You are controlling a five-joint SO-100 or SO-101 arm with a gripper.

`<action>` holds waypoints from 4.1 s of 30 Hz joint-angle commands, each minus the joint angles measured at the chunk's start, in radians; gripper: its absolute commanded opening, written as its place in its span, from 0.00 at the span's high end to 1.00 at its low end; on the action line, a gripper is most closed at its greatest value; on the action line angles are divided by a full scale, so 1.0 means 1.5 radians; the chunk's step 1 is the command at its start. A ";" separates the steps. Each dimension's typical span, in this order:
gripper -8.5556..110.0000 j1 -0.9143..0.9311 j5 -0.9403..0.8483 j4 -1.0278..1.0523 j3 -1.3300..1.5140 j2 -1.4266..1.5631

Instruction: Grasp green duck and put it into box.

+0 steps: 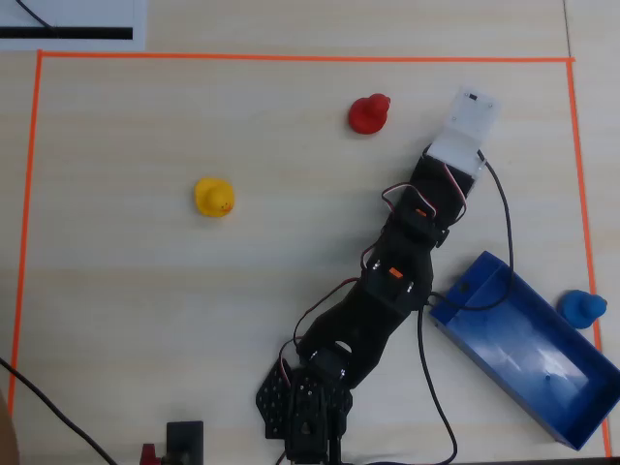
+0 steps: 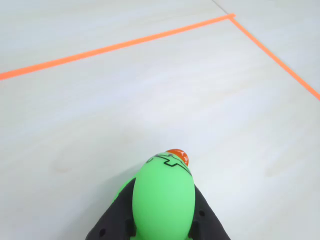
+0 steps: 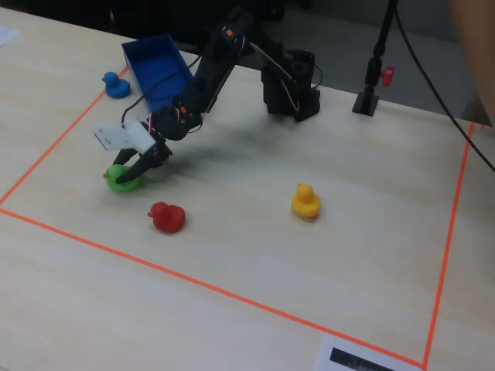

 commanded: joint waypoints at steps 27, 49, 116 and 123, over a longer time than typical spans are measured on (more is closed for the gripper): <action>0.93 0.437 0.071 1.099 -0.066 0.685; 0.93 0.557 0.016 0.974 -0.226 0.298; 0.93 -0.469 0.007 0.989 0.774 1.309; 0.93 -0.464 0.012 1.063 0.814 1.369</action>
